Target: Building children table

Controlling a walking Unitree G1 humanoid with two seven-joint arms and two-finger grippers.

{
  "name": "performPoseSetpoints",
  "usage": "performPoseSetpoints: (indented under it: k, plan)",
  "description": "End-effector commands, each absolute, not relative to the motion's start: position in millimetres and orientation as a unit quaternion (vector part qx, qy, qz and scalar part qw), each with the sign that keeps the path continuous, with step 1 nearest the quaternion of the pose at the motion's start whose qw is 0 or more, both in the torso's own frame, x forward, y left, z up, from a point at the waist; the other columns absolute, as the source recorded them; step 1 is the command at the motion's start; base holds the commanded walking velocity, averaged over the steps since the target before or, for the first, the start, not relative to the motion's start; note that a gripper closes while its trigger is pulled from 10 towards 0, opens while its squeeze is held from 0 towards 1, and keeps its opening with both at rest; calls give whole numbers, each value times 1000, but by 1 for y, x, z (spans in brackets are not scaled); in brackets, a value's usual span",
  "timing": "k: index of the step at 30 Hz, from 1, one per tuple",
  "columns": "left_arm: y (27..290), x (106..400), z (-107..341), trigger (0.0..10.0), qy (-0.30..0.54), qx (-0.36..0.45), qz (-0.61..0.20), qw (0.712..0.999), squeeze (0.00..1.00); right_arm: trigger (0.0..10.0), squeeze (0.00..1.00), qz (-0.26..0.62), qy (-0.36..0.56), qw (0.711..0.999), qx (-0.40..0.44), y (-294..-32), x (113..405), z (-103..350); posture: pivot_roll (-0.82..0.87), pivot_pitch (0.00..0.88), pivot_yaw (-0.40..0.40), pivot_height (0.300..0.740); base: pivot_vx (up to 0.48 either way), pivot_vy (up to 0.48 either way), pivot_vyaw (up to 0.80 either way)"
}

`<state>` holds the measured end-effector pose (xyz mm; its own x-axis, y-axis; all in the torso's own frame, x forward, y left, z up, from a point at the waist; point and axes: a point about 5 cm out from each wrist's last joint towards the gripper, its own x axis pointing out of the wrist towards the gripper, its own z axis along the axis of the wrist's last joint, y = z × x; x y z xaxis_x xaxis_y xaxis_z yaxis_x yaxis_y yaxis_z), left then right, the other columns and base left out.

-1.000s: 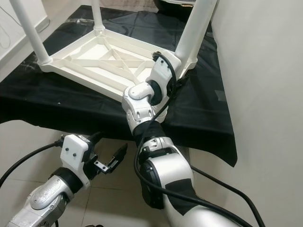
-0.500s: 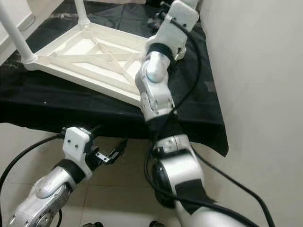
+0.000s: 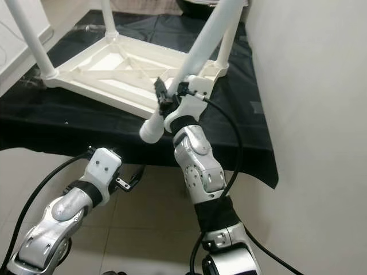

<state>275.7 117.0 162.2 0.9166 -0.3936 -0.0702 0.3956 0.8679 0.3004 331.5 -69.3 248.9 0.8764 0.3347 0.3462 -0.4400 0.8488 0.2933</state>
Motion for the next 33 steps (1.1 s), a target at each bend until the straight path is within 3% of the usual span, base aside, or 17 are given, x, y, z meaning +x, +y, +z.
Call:
performPoseSetpoints:
  k: [1,28,29,30,31,32,33]
  plan:
    - [119,277,156,10000,19,163,-203,965,0,10000,0,221,-134,948,184,-69,328,245,66,102,-18,740,0,0,0]
    - [93,296,147,10000,8,164,-256,953,0,10000,0,301,-70,931,195,-58,296,230,50,88,-13,740,0,0,0]
    - [91,296,146,6392,8,164,-260,952,0,10000,0,301,-69,931,194,-58,295,230,48,89,-10,740,0,0,0]
    - [91,296,146,6392,8,164,-260,952,0,10000,0,301,-69,931,194,-58,295,230,48,89,-10,740,0,0,0]
    - [90,296,144,4902,7,164,-264,950,0,10000,0,302,-67,931,195,-58,295,230,49,91,-10,740,0,0,0]
    - [89,296,144,2157,5,160,-266,951,0,10000,0,302,-66,931,195,-58,294,230,49,92,-11,740,0,0,0]
    - [89,296,144,2157,5,160,-266,951,0,10000,0,302,-66,931,195,-58,294,230,49,92,-11,740,0,0,0]
